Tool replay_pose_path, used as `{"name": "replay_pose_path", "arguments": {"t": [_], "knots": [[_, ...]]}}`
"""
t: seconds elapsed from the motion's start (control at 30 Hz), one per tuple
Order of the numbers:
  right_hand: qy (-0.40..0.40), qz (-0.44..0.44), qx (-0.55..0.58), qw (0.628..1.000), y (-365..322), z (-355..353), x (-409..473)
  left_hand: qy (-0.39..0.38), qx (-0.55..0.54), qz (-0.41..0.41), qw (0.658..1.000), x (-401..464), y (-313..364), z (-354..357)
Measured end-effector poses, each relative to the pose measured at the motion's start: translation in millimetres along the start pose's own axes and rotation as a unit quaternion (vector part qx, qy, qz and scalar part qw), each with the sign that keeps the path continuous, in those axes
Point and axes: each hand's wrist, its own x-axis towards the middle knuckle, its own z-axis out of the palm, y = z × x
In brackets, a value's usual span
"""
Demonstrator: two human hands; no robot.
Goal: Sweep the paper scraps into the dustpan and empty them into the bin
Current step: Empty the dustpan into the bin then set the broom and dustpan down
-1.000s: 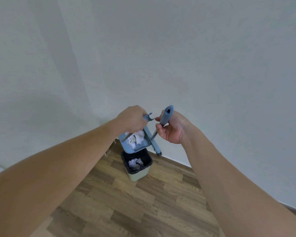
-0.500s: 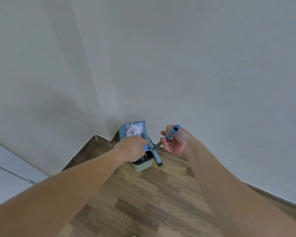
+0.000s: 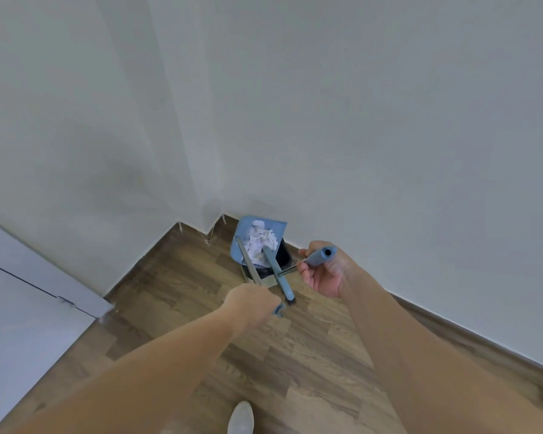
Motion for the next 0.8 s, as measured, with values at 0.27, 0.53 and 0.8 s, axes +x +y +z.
{"name": "replay_pose_path", "arguments": {"t": [0.27, 0.53, 0.8], "knots": [[-0.007, -0.002, -0.019, 1.0, -2, -3, 2, -0.014, 0.055, 0.021, 0.998, 1, 3, -14], [-0.015, -0.004, -0.044, 0.999, -4, 4, 3, -0.002, 0.107, 0.025, 0.994, 5, -9, -56], [-0.017, -0.002, -0.047, 0.999, -4, 7, 3, 0.016, 0.095, 0.029, 0.995, 20, -24, -59]]}}
